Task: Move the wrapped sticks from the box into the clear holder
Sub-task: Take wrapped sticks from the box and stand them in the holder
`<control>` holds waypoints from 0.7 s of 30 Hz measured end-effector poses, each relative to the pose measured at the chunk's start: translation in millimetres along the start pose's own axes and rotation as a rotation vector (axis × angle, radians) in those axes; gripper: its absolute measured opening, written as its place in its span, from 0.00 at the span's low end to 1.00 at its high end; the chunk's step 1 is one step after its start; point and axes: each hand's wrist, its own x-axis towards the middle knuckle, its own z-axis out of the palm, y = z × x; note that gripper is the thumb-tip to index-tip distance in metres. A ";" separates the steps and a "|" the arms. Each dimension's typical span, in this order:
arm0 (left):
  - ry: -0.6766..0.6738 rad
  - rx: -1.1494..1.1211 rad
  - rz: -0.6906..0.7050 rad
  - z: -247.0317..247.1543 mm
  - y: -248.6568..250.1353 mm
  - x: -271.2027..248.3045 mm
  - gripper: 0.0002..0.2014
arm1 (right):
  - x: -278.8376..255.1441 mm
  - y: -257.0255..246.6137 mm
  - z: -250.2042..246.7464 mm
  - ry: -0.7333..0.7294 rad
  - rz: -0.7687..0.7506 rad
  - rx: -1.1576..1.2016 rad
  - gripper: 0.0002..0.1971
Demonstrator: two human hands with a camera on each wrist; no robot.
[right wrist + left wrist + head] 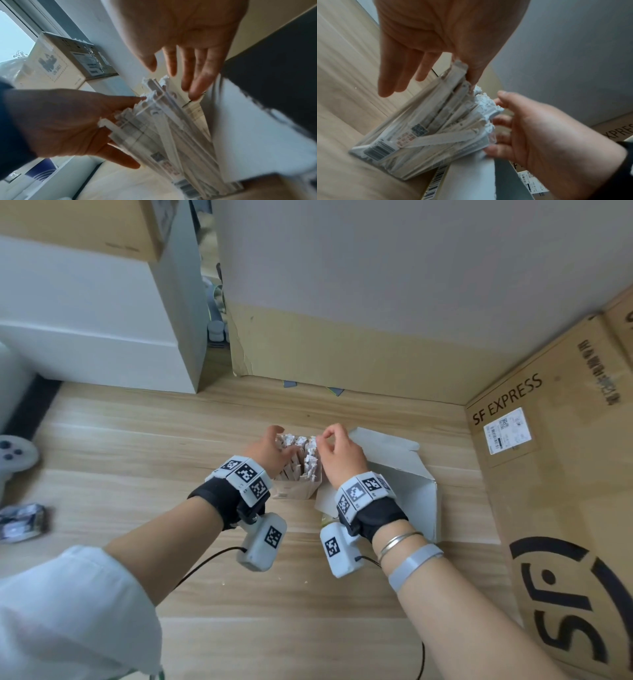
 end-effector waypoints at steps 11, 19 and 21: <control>0.051 -0.231 -0.064 -10.2 26.8 15.1 0.29 | 22.1 -14.1 -14.2 -0.103 0.050 -0.136 0.20; 0.038 -0.132 0.059 -43.9 59.2 64.5 0.32 | 95.5 -32.4 -42.3 -0.034 0.006 -0.197 0.19; 0.031 -0.120 0.069 -46.6 64.3 77.0 0.34 | 110.7 -35.1 -46.1 -0.045 0.004 -0.219 0.17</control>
